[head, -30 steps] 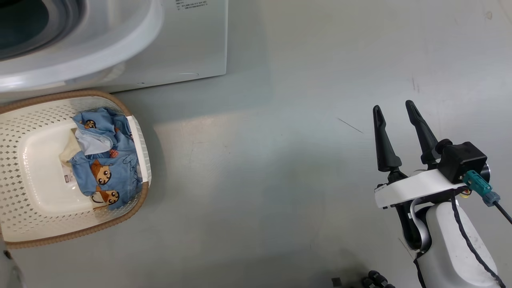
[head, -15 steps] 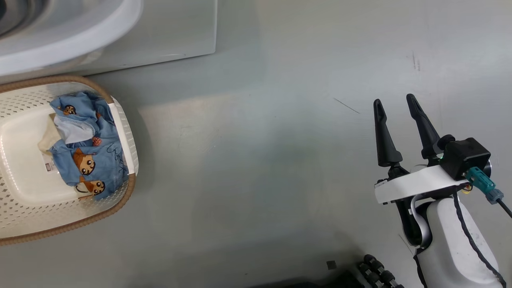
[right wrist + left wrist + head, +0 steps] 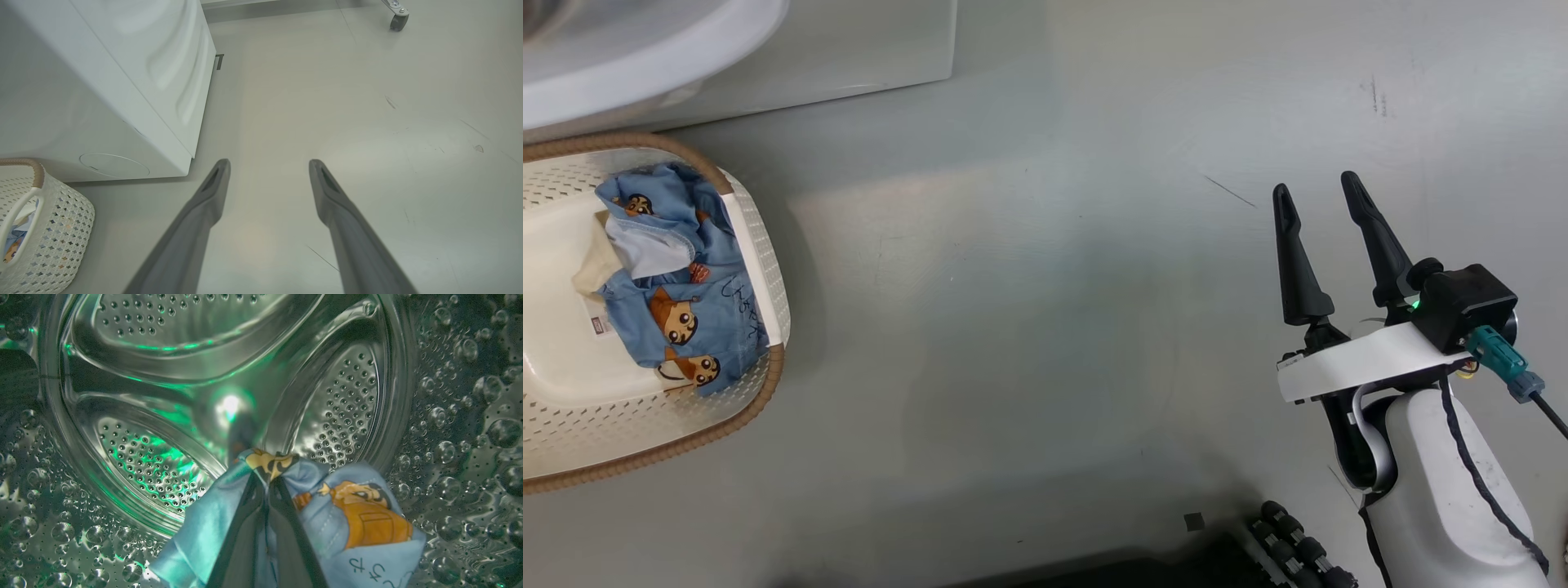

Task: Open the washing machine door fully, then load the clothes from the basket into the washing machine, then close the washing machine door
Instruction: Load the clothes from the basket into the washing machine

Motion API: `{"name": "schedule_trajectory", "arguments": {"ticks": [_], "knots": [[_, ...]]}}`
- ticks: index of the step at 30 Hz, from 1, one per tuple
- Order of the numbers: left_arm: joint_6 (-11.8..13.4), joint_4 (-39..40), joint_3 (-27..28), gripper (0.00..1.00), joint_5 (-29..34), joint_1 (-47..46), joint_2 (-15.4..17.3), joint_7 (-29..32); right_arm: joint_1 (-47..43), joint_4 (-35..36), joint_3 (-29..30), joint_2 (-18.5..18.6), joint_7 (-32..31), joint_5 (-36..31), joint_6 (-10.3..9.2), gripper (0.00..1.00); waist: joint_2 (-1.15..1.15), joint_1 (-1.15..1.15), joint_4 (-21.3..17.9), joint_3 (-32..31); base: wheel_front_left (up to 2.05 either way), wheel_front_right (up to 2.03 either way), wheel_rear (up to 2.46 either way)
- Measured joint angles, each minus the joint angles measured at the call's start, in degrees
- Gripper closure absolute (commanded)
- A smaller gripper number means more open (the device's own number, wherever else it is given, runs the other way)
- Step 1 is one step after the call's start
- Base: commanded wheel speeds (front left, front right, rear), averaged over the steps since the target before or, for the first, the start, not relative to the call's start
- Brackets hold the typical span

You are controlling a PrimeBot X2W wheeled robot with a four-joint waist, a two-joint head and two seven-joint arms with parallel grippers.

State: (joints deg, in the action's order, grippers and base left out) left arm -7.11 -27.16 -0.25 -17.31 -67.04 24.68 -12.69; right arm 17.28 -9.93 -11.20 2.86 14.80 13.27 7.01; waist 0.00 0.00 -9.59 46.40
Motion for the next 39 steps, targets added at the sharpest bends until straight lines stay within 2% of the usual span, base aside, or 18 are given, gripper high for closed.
{"name": "schedule_trajectory", "arguments": {"ticks": [8,9,10,11,19,25,39], "knots": [[0.0,-5.4,-1.6,1.00,-1.4,-0.1,0.4,0.6,0.0,-0.1,0.4,0.0,0.0,0.0,0.00,0.00,0.00,0.00,-0.6,0.2,0.00,0.00,0.00],[0.0,-6.1,-1.4,0.84,-1.9,-0.1,0.5,0.6,0.0,-0.2,0.4,0.0,0.0,0.0,0.00,0.00,0.00,0.00,-0.6,0.2,0.00,0.00,0.00],[0.0,-6.7,-1.4,0.39,-2.3,-0.1,0.5,0.6,0.0,-0.2,0.5,0.0,0.0,0.0,0.00,0.00,0.00,0.00,-0.6,0.2,0.00,0.00,0.00],[0.0,-7.3,-1.2,0.00,-2.4,-0.1,0.5,0.6,0.0,-0.2,0.5,0.0,0.0,0.0,0.00,0.00,0.00,0.00,-0.6,0.1,0.00,0.00,0.00],[0.0,-10.2,-0.8,0.00,-3.5,-0.1,0.1,0.9,0.1,-0.2,1.0,0.0,0.0,0.0,0.00,0.00,0.00,0.00,-0.2,-0.2,0.00,0.00,0.00],[0.0,-12.7,-1.3,0.00,-4.0,0.2,-1.8,0.2,0.2,-0.7,1.9,-0.1,0.0,0.0,0.00,0.00,0.00,0.00,0.5,-1.2,0.00,0.00,0.00],[0.0,-15.0,-2.7,0.00,-5.5,6.4,-4.0,-1.6,0.3,-2.1,3.2,0.8,0.0,-0.2,0.00,0.00,0.00,0.00,2.6,-6.9,0.00,0.00,0.00]]}}
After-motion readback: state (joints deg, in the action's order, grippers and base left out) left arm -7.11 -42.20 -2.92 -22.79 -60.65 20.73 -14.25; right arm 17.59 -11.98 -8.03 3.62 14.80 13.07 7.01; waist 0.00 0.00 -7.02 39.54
